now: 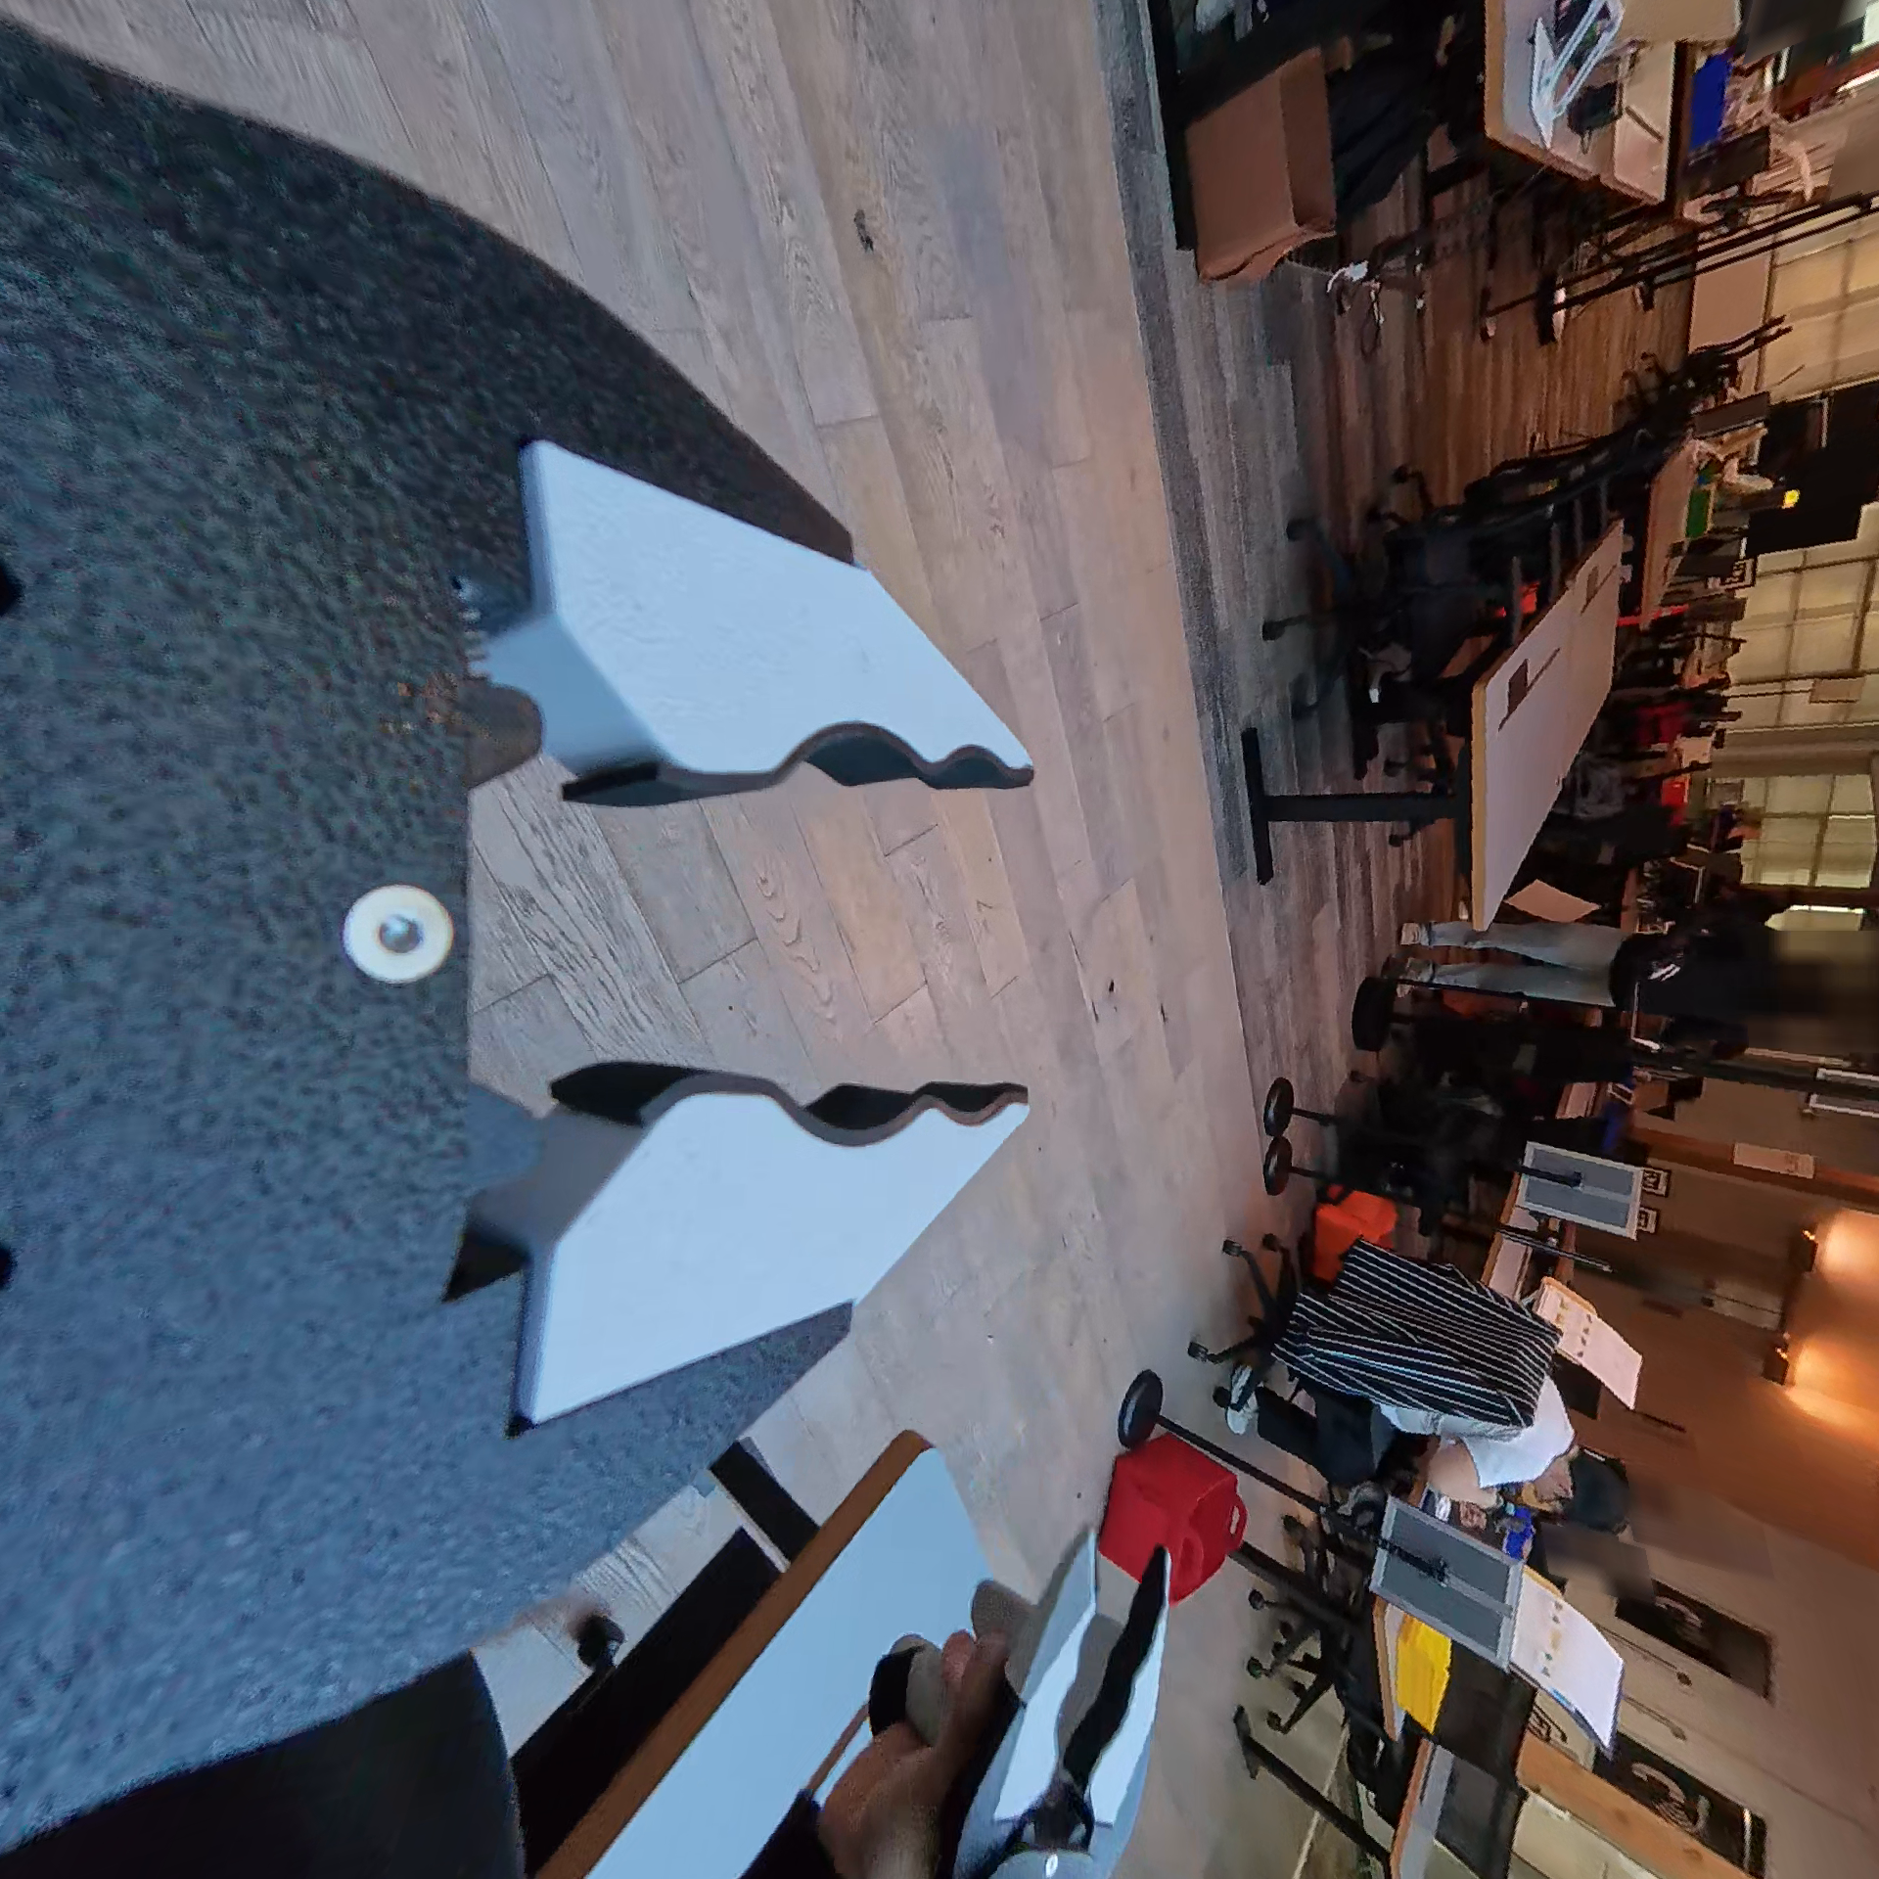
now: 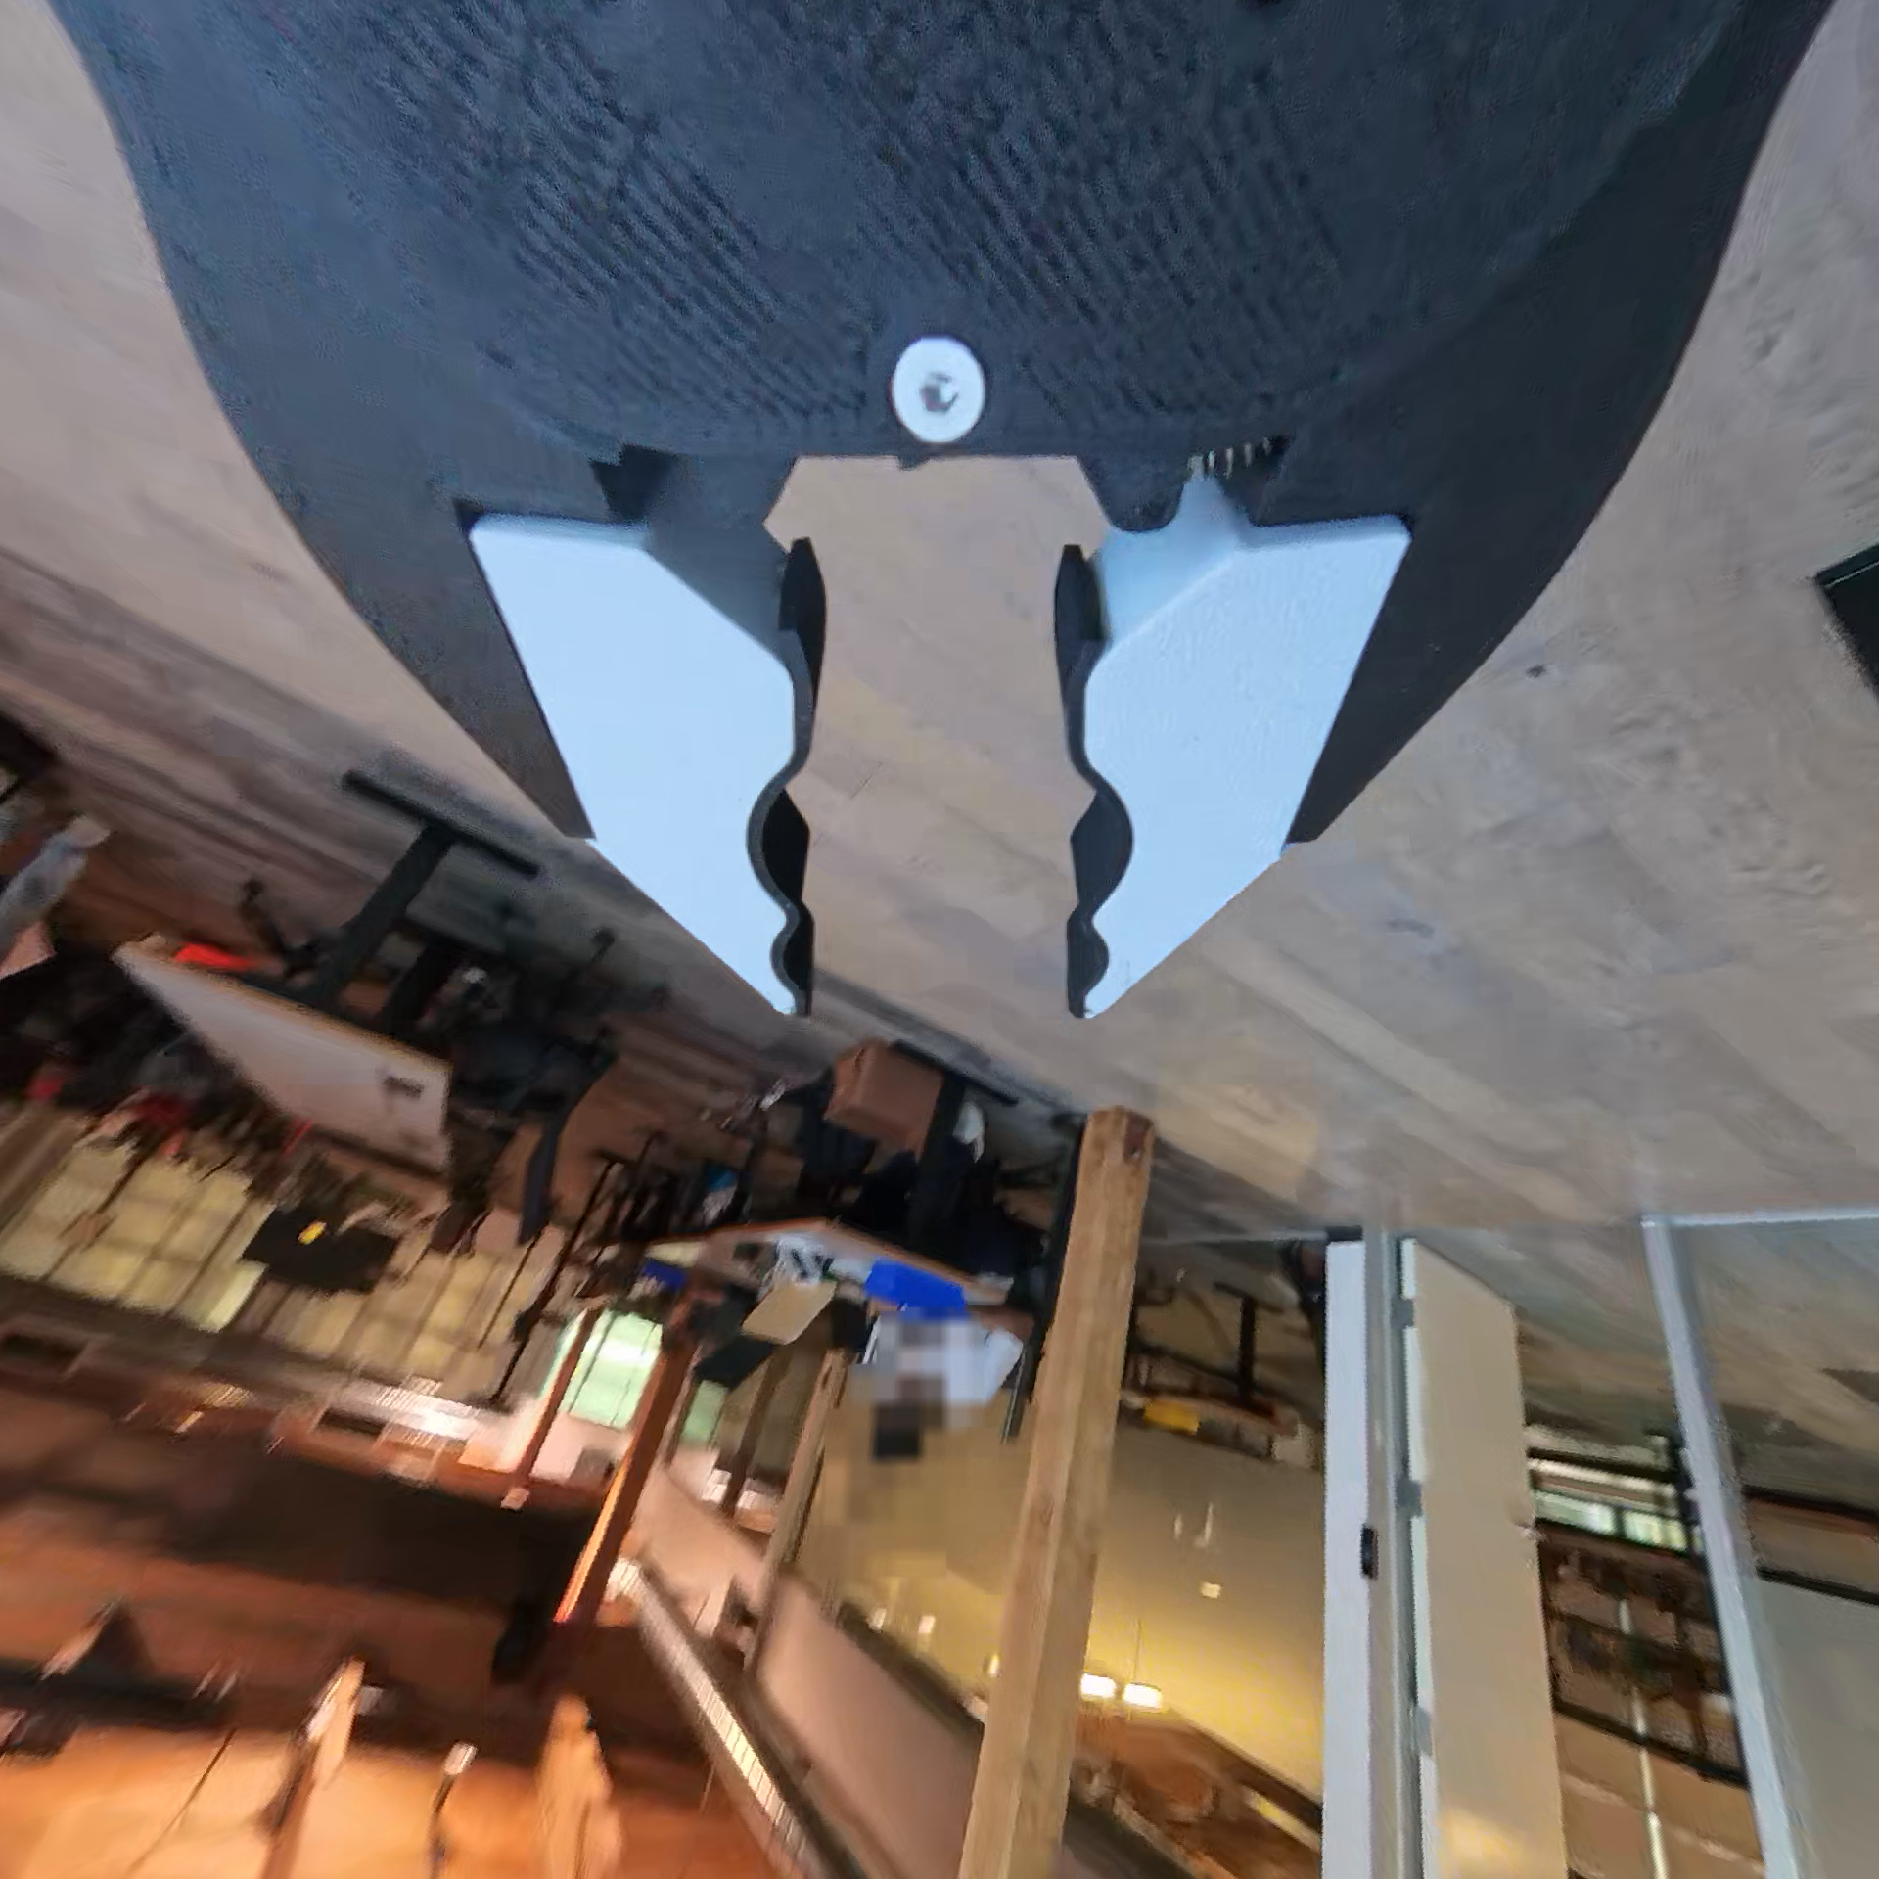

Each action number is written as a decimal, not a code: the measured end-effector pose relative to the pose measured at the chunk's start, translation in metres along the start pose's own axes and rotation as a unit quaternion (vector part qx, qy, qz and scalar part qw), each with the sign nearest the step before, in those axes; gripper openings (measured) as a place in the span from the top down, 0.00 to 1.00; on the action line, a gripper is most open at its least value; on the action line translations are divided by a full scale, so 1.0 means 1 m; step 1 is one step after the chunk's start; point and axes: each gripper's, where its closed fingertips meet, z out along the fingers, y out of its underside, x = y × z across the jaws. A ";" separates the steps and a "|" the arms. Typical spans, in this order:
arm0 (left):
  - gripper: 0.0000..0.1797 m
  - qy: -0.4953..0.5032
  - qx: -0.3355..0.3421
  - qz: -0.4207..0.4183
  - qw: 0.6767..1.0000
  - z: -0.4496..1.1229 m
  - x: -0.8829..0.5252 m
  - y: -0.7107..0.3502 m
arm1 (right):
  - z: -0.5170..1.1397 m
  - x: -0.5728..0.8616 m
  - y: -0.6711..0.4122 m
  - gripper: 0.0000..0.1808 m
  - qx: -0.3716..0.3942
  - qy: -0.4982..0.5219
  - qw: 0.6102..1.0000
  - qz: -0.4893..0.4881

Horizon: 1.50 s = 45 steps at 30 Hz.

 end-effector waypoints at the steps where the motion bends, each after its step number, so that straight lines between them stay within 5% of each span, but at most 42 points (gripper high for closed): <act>1: 0.69 0.015 0.002 -0.005 1.000 0.027 0.004 -0.009 | 0.018 0.016 0.008 0.71 -0.025 -0.009 1.000 0.014; 10: 0.65 0.086 0.003 0.033 0.996 0.237 0.027 -0.047 | 0.127 0.108 0.068 0.51 -0.154 -0.041 0.985 0.067; 17: 0.65 0.138 -0.014 0.035 0.990 0.411 0.011 -0.056 | 0.173 0.214 0.124 0.41 -0.213 0.026 0.974 0.070; 26: 0.64 0.216 -0.001 0.018 0.976 0.645 -0.029 -0.108 | 0.274 0.411 0.134 0.39 -0.218 0.167 0.958 0.077; 45: 0.43 0.263 -0.042 0.080 0.961 1.061 0.006 -0.131 | 0.429 0.715 0.280 0.31 -0.231 0.231 0.934 0.142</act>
